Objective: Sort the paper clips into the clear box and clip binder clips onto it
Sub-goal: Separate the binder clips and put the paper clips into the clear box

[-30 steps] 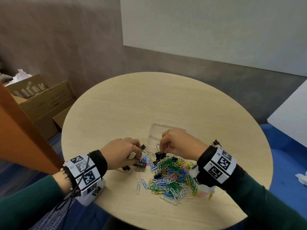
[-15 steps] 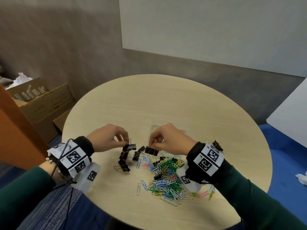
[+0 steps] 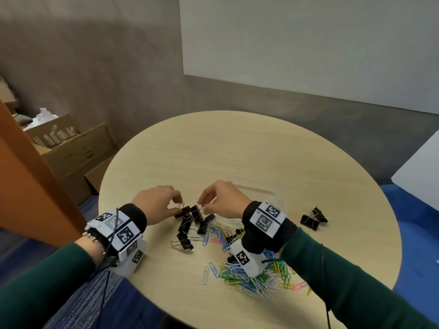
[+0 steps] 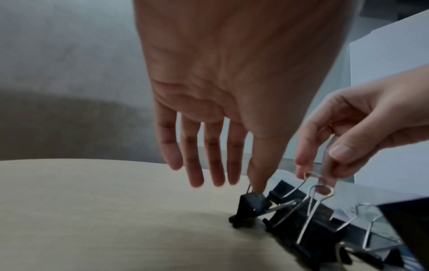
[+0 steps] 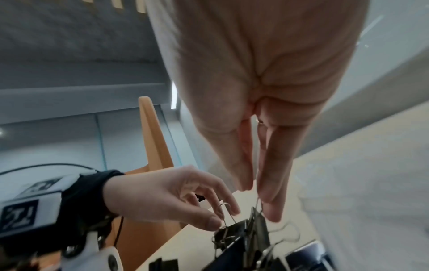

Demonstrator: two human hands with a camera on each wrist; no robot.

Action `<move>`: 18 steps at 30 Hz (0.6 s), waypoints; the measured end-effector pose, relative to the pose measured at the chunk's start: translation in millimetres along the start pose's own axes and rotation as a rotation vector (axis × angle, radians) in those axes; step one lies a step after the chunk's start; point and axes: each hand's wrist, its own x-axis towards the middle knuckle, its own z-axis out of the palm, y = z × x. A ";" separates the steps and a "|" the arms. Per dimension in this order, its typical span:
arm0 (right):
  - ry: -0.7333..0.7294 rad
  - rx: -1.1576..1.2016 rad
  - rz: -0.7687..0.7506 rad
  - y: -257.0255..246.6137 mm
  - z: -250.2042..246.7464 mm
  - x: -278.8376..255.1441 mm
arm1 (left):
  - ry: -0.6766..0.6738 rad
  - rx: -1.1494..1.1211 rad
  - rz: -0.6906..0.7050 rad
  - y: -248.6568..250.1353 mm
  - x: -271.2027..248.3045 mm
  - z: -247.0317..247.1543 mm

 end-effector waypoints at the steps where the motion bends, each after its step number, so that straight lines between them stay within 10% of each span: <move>1: 0.044 -0.054 -0.022 0.0 -0.3 -5.2 | 0.025 -0.002 0.009 -1.8 -2.8 0.5; 4: 0.131 -0.176 -0.134 -4.7 1.1 -27.8 | 0.162 -0.042 0.161 0.7 -12.4 0.4; 8: -0.103 -0.290 -0.259 -3.7 23.0 -48.8 | 0.174 -0.117 0.485 19.1 -21.3 0.2; 18: -0.294 -0.587 -0.305 23.0 49.1 -71.2 | -0.015 0.118 0.531 34.6 -18.9 16.7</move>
